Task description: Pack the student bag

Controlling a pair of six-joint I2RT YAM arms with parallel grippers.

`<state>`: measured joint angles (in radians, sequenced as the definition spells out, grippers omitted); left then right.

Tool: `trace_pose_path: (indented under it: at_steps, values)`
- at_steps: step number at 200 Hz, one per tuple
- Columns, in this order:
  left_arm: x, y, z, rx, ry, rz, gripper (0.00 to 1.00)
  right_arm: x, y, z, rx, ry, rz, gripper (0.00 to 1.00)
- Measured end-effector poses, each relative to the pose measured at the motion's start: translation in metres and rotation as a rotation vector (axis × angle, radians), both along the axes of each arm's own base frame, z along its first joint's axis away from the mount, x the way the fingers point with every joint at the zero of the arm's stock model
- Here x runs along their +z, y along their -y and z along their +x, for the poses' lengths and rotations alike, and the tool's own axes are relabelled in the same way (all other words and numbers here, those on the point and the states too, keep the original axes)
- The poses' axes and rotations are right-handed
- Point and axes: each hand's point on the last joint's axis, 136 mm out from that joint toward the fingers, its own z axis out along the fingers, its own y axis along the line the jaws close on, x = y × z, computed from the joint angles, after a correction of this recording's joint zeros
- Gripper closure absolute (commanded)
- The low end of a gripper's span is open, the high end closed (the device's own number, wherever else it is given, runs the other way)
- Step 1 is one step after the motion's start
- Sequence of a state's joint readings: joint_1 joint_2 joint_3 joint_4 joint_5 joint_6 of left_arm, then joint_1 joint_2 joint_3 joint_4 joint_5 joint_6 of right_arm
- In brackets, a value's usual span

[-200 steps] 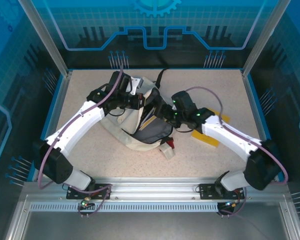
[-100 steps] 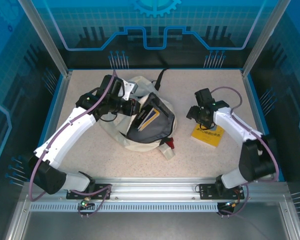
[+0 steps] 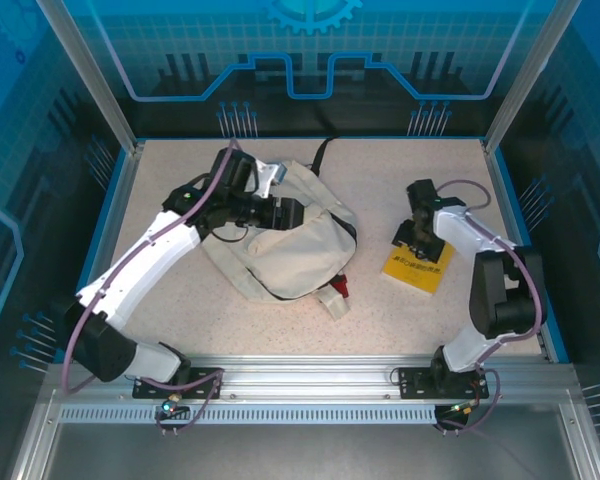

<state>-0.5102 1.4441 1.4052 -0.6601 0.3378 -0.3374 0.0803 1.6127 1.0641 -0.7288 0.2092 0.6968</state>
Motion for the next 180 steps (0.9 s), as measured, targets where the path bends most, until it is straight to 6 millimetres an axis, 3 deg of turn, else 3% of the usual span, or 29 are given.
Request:
trace_pose_path:
  at_steps: [28,54,114,180]
  values:
    - [-0.027,0.036,-0.001,-0.043,-0.072,0.006,0.3,-0.002,0.039,-0.017,-0.078,-0.018,-0.01,0.26]
    - [-0.048,0.065,-0.001,-0.06,-0.129,0.005,0.32,-0.008,0.054,-0.026,-0.09,-0.041,-0.008,0.27]
    - [-0.079,0.123,0.007,-0.074,-0.207,-0.016,0.36,-0.028,0.049,-0.027,-0.034,-0.094,0.033,0.35]
    - [-0.103,0.157,0.003,-0.102,-0.257,0.001,0.41,-0.036,0.044,-0.025,0.004,-0.111,0.05,0.47]
